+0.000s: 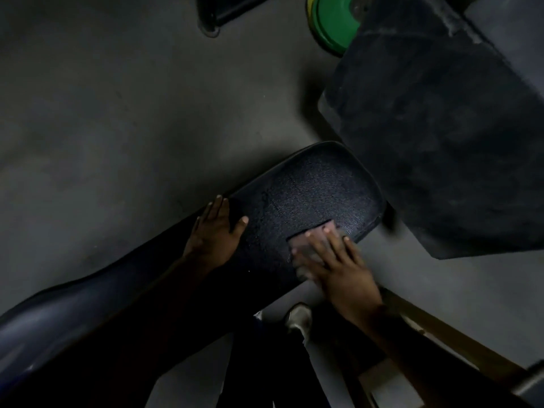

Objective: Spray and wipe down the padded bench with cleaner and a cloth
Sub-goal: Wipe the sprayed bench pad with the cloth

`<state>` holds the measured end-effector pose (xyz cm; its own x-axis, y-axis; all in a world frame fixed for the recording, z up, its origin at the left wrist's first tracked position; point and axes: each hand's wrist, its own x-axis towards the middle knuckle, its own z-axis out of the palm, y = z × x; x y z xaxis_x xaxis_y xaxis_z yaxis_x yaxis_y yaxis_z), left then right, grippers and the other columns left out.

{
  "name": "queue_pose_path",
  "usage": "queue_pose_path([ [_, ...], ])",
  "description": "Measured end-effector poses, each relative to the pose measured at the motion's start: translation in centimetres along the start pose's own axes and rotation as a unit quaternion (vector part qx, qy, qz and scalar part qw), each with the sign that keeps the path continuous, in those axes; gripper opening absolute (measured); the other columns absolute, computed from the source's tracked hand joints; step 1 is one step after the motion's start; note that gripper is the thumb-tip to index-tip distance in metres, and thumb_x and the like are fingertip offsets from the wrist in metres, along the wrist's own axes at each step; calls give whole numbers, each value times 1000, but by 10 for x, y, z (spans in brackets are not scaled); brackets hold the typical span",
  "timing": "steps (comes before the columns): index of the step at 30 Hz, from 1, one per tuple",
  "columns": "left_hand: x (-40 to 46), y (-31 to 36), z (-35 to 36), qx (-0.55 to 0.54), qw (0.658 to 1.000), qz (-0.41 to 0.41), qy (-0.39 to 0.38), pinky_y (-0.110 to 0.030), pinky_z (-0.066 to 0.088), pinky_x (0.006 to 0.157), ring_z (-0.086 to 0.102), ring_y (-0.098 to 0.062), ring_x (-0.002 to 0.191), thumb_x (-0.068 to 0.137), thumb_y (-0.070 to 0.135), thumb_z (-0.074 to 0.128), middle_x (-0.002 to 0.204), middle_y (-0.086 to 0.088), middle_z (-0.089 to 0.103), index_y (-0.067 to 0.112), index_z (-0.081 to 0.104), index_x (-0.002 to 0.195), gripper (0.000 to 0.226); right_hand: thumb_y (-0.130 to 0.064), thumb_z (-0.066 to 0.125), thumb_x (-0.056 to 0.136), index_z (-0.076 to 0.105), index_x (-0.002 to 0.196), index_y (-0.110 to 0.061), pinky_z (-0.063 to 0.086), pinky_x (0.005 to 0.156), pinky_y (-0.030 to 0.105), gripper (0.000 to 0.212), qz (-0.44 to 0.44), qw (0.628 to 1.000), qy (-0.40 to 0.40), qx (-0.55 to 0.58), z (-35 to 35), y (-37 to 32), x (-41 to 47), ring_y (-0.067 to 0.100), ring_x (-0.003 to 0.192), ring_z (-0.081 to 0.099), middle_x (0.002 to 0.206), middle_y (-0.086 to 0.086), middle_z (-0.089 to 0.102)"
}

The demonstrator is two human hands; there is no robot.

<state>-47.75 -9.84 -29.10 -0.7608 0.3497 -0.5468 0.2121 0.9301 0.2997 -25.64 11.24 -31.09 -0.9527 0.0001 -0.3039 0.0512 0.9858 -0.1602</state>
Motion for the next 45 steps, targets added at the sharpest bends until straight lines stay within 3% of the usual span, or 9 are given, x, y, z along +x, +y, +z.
queue_pose_path([
  [8,-8,-11,-5,9,999,-25,28,-44,12,123,14,-24,152,97,61,36,166,-5,13,17,19,157,76,-44,37,109,36,159,-37,20,124,62,51,178,980,56,75,-43,3,130,45,157,18,171,8,25],
  [16,-10,-26,-5,-8,998,-45,37,-47,19,120,23,-27,149,101,47,38,163,-7,25,21,28,155,61,-43,40,99,49,152,-37,26,122,60,54,-83,996,20,25,-30,-65,136,41,155,26,168,6,34],
  [19,-16,-25,-4,-8,997,-43,55,-48,21,120,24,-28,149,100,49,37,162,-6,27,21,30,154,61,-49,46,100,41,155,-44,24,124,61,56,-85,996,17,2,-23,-34,118,39,156,27,169,3,32],
  [22,-15,-25,-2,-21,997,-57,51,-47,17,122,17,-23,151,101,51,34,165,-2,20,22,25,156,63,-51,46,102,29,159,-47,24,123,63,59,1,1000,13,-24,-31,-3,126,44,157,20,173,5,22],
  [27,-23,-18,11,-41,993,-70,88,-46,9,123,8,-20,153,101,52,33,166,0,12,22,20,157,65,-49,33,109,29,161,-41,11,126,63,52,90,993,29,76,-53,-7,181,46,159,3,174,5,14],
  [33,-46,-17,20,-68,988,-81,113,-44,4,123,5,-19,153,102,50,33,167,-2,10,17,18,158,66,-42,39,104,37,158,-38,18,124,65,54,-85,996,12,17,-36,-71,178,49,156,14,172,6,24],
  [37,-62,-26,24,-72,989,-76,106,-44,6,123,5,-19,154,101,53,31,167,-2,10,17,19,157,68,-43,37,100,36,159,-39,22,125,59,59,-167,986,-1,-12,-26,-66,128,43,158,16,172,5,23],
  [41,-79,-31,31,-83,988,-67,110,-42,6,123,6,-18,153,93,61,23,166,-1,13,18,22,156,77,-49,33,103,28,159,-45,28,122,60,56,-77,997,-3,-20,-25,-37,103,40,159,16,173,3,20],
  [45,-92,-35,44,-63,988,-63,124,-44,6,122,9,-19,153,90,62,19,166,-1,15,17,24,156,80,-47,40,107,33,160,-38,17,126,62,54,39,997,23,68,-35,-46,131,46,158,10,173,9,17],
])
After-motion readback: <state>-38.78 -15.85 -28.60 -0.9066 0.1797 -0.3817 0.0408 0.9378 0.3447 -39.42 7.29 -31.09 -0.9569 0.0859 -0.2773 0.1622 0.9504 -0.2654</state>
